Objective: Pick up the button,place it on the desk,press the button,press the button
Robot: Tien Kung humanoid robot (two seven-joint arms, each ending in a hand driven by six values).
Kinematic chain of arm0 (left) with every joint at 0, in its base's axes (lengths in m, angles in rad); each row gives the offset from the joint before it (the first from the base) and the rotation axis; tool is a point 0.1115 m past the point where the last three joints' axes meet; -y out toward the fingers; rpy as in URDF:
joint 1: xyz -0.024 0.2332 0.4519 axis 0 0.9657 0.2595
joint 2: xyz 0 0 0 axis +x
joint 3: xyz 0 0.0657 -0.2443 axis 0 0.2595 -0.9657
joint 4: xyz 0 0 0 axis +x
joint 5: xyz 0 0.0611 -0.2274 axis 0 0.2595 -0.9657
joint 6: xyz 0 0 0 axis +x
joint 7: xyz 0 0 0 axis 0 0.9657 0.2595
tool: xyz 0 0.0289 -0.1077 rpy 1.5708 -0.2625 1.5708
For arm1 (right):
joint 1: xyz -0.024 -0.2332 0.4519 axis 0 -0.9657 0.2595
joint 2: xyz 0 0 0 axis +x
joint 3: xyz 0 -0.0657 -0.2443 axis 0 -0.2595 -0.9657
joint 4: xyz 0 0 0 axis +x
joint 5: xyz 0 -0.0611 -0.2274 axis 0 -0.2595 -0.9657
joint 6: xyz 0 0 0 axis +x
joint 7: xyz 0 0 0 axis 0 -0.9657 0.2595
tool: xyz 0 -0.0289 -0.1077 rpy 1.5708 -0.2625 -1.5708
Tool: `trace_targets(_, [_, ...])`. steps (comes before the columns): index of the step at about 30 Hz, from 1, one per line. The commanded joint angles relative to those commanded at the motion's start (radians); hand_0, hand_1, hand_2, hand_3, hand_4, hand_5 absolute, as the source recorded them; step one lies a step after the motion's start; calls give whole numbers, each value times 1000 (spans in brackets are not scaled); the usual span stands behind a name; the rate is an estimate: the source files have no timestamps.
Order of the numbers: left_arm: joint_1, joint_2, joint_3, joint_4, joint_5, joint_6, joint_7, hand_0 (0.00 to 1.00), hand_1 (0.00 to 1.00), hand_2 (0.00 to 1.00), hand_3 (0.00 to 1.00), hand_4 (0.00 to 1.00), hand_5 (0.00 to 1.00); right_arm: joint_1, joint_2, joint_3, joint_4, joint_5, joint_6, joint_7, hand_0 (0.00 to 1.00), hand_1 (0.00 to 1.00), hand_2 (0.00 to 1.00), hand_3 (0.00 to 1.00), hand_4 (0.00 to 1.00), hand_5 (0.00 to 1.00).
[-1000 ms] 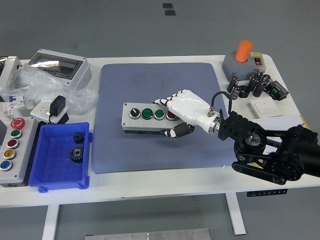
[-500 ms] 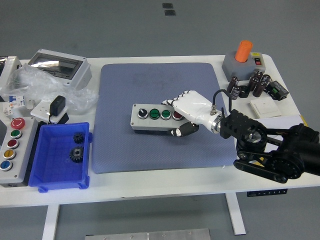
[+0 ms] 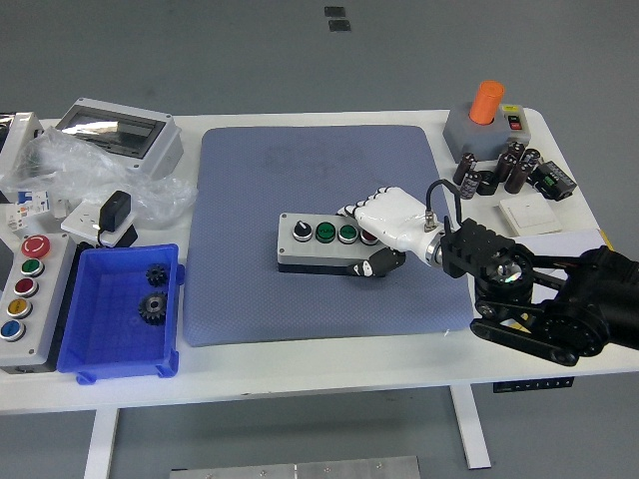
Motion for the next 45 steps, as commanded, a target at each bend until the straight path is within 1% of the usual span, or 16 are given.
trace_targets(4, [2,-2,-3,0,-1,-5,1,656,604,551,587,447,155,3,-1,1,2,-2,15,-6,777,743,842,918,598,2])
trace_targets(5, [3,-3,-4,0,-1,-7,1,656,604,551,588,445,151,4,-2,2,2,-2,18,-6,793,761,923,998,623,2])
trace_targets(9, [4,-4,-10,0,1,-18,4,656,604,551,588,445,151,8,-6,3,4,3,15,0,793,761,923,998,623,2])
trace_targets(10, [5,-4,-14,0,0,-32,1,656,604,551,588,445,151,10,-7,3,5,6,12,3,793,761,923,998,623,2])
trace_targets(11, [5,-4,-18,0,-2,-46,-3,657,606,550,588,445,148,11,-9,3,6,9,9,5,798,773,977,998,650,2])
trace_targets(14, [7,-4,-31,0,-13,-91,-19,657,606,550,588,445,148,13,-13,6,8,17,4,13,798,773,977,998,650,2])
trace_targets(18, [6,-5,-39,0,-26,-136,-30,660,612,550,580,444,145,16,-17,12,10,27,13,15,798,774,995,998,659,2])
trace_targets(22, [7,-6,-40,0,-38,-161,-28,660,612,550,580,444,145,19,-21,16,13,38,33,13,798,774,995,998,659,2])
trace_targets(23, [8,-7,-40,0,-41,-167,-26,668,626,558,596,487,98,21,-25,17,18,41,42,11,799,774,993,998,692,2])
trace_targets(26, [13,-7,-36,0,-53,-182,-14,668,626,558,596,487,98,33,-40,17,42,56,65,5,799,774,993,998,692,2])
trace_targets(28, [17,-8,-34,0,-60,-191,-5,668,626,558,596,487,98,44,-53,15,62,68,77,2,799,774,993,998,692,2])
trace_targets(29, [19,-9,-33,0,-62,-195,0,675,658,564,608,522,83,50,-61,13,74,78,83,1,799,778,998,998,744,17])
trace_targets(34, [25,-11,-32,0,-66,-213,24,675,658,564,608,522,83,73,-85,0,128,133,95,-5,799,778,998,998,744,17])
trace_targets(35, [26,-12,-32,0,-66,-216,27,688,670,568,608,536,78,74,-86,-1,134,141,95,-5,808,790,998,998,780,54])
trace_targets(40, [26,-12,-30,0,-68,-225,38,688,670,568,608,536,78,83,-96,-5,154,173,96,-5,808,790,998,998,780,54])
trace_targets(45, [30,-12,-29,0,-71,-217,33,693,678,569,607,550,69,96,-125,11,194,201,91,-4,801,792,998,998,778,46])
